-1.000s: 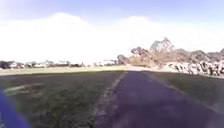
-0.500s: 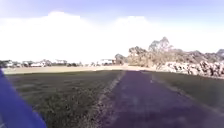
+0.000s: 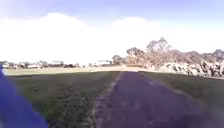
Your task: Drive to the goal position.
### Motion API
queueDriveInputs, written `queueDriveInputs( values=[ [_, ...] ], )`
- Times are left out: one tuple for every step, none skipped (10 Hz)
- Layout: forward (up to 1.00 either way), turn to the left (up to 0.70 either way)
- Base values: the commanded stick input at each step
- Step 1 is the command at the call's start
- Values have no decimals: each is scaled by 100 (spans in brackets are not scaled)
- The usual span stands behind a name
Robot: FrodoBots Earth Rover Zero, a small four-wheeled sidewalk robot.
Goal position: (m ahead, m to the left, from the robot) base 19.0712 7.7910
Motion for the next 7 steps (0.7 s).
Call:
queueDriveInputs(
  values=[
    [70, -14],
    [70, -14],
    [70, -14],
    [70, -14],
    [70, -14],
    [70, -14],
    [70, -14]
  ],
)
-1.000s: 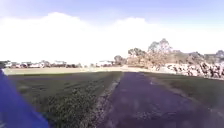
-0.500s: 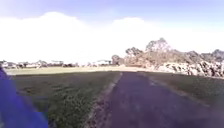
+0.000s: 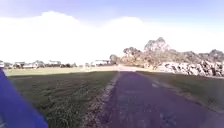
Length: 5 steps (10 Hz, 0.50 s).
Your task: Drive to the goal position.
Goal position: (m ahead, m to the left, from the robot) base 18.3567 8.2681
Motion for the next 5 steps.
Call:
queueDriveInputs(
  values=[
    [70, -14],
    [70, -14],
    [70, -14],
    [70, -14],
    [70, -14]
  ],
)
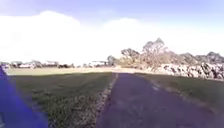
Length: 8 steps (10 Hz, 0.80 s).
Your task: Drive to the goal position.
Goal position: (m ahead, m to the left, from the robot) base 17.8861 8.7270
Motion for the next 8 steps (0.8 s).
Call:
queueDriveInputs(
  values=[
    [70, -14],
    [70, -14],
    [70, -5],
    [70, -2],
    [70, 0],
    [70, 0],
    [70, 0],
    [70, -13]
  ],
)
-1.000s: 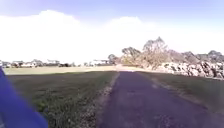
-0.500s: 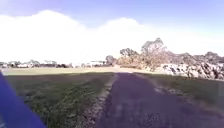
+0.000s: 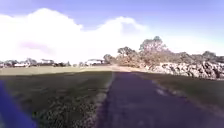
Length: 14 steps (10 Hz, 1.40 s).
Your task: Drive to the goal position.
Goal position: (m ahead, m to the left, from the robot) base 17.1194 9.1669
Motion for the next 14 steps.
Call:
queueDriveInputs(
  values=[
    [70, -14],
    [70, -14],
    [70, -14],
    [70, -14],
    [70, -14],
    [70, -14],
    [70, -14],
    [70, -14],
    [70, -14],
    [70, -14],
    [70, -14],
    [70, -14],
    [70, -14],
    [70, -14]
  ],
)
